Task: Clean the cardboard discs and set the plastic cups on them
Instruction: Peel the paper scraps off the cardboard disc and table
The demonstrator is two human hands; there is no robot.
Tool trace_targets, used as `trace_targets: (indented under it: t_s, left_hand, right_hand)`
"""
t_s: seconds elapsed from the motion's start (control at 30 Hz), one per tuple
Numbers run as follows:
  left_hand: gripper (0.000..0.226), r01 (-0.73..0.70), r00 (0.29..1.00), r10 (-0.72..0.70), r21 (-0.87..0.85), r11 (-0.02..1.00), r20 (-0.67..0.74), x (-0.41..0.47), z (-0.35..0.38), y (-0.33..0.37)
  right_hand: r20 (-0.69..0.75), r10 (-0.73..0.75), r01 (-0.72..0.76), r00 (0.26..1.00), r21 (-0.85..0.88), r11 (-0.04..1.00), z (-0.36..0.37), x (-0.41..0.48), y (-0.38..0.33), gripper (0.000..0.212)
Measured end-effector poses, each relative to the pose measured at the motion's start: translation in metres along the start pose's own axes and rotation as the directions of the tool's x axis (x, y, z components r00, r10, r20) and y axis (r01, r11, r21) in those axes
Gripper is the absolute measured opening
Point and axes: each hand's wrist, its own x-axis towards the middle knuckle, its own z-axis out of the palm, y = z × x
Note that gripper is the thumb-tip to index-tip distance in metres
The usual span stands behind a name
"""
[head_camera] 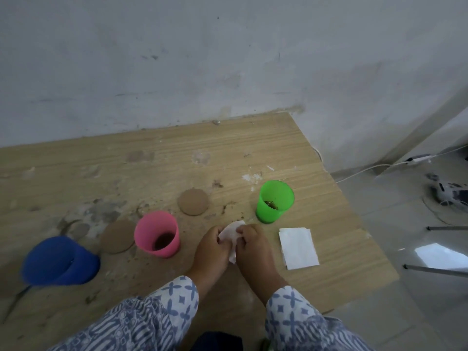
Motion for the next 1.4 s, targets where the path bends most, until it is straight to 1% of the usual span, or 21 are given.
trace_targets:
  t_s: [0.07,0.13,0.23,0.3,0.33,0.43,0.5,0.53,0.63,0.7,0.8,0.87,0.93,1.0,1.07,1.13,1.17,1.23,1.3,1.37,1.4]
  left_hand:
    - [0.026,-0.103,0.991,0.111,0.103,0.989,-0.071,0.004,-0.004,-0.013]
    - [0.03,-0.224,0.963,0.251,0.226,0.948,-0.096,0.005,-0.009,-0.022]
    - [0.035,-0.351,0.915,0.404,0.463,0.814,-0.016,0.007,-0.012,-0.037]
    - [0.036,-0.398,0.896,0.44,0.544,0.739,0.057,0.005,-0.013,-0.043]
    - [0.038,-0.407,0.893,0.445,0.554,0.726,0.074,0.004,-0.013,-0.045]
    - [0.043,-0.403,0.877,0.472,0.675,0.618,0.092,0.001,-0.011,-0.046]
    - [0.042,-0.403,0.871,0.474,0.735,0.545,0.127,0.003,-0.011,-0.049]
    - [0.044,-0.394,0.882,0.447,0.75,0.531,0.147,0.005,-0.011,-0.05]
    - [0.051,-0.377,0.903,0.396,0.753,0.54,0.168,0.01,-0.011,-0.057]
    - [0.052,-0.362,0.915,0.362,0.758,0.543,0.178,0.012,-0.011,-0.059]
    - [0.054,-0.358,0.919,0.344,0.769,0.53,0.19,0.015,-0.011,-0.063]
    - [0.055,-0.378,0.909,0.361,0.772,0.51,0.206,0.017,-0.011,-0.067]
    - [0.055,-0.39,0.903,0.376,0.761,0.518,0.206,0.017,-0.012,-0.066]
    - [0.055,-0.398,0.896,0.401,0.744,0.537,0.19,0.015,-0.012,-0.064]
    - [0.053,-0.418,0.889,0.415,0.71,0.567,0.192,0.014,-0.012,-0.062]
    - [0.05,-0.427,0.883,0.425,0.715,0.553,0.199,0.014,-0.013,-0.061]
    - [0.05,-0.421,0.884,0.421,0.736,0.531,0.203,0.014,-0.013,-0.06]
    - [0.052,-0.399,0.892,0.405,0.775,0.49,0.203,0.015,-0.014,-0.06]
    - [0.058,-0.409,0.89,0.397,0.778,0.476,0.225,0.018,-0.014,-0.064]
    - [0.062,-0.424,0.888,0.395,0.755,0.5,0.236,0.02,-0.015,-0.065]
    - [0.062,-0.426,0.885,0.403,0.752,0.503,0.232,0.02,-0.015,-0.064]
  right_hand:
    - [0.038,-0.045,0.048,0.998,-0.082,0.995,0.002,0.009,-0.005,0.041]
    - [0.084,-0.052,0.062,0.995,-0.133,0.989,0.006,0.016,-0.006,0.047]
    - [0.177,0.026,0.008,0.984,-0.189,0.982,0.014,0.021,-0.004,0.045]
    - [0.204,0.056,-0.007,0.977,-0.235,0.972,0.017,0.02,-0.003,0.044]
    - [0.217,0.05,0.01,0.975,-0.266,0.964,0.019,0.02,-0.002,0.045]
    - [0.276,0.029,0.07,0.961,-0.341,0.937,0.019,0.019,-0.001,0.05]
    - [0.29,0.011,0.093,0.957,-0.341,0.936,0.021,0.019,0.002,0.051]
    - [0.284,0.004,0.097,0.959,-0.342,0.935,0.022,0.02,0.005,0.051]
    - [0.259,-0.048,0.133,0.965,-0.319,0.938,0.022,0.025,0.006,0.049]
    - [0.281,-0.096,0.192,0.955,-0.335,0.923,0.02,0.03,0.001,0.048]
    - [0.248,-0.076,0.162,0.966,-0.352,0.922,0.024,0.048,-0.007,0.048]
    - [0.222,-0.157,0.222,0.962,-0.311,0.924,0.036,0.061,-0.003,0.049]
    - [0.288,-0.182,0.28,0.94,-0.349,0.894,0.04,0.064,-0.001,0.047]
    - [0.248,-0.178,0.256,0.952,-0.329,0.909,0.041,0.053,0.002,0.046]
    - [0.276,-0.173,0.262,0.946,-0.327,0.908,0.041,0.041,0.015,0.049]
    - [0.284,-0.185,0.279,0.941,-0.337,0.899,0.043,0.036,0.022,0.056]
    - [0.255,-0.115,0.203,0.96,-0.353,0.913,0.043,0.04,0.019,0.054]
    - [0.217,-0.056,0.138,0.975,-0.38,0.915,0.038,0.053,0.007,0.05]
    - [0.21,-0.089,0.16,0.974,-0.354,0.921,0.04,0.068,-0.004,0.051]
    - [0.27,-0.097,0.193,0.958,-0.354,0.915,0.039,0.075,-0.011,0.05]
    - [0.255,-0.103,0.19,0.962,-0.345,0.919,0.039,0.076,-0.01,0.049]
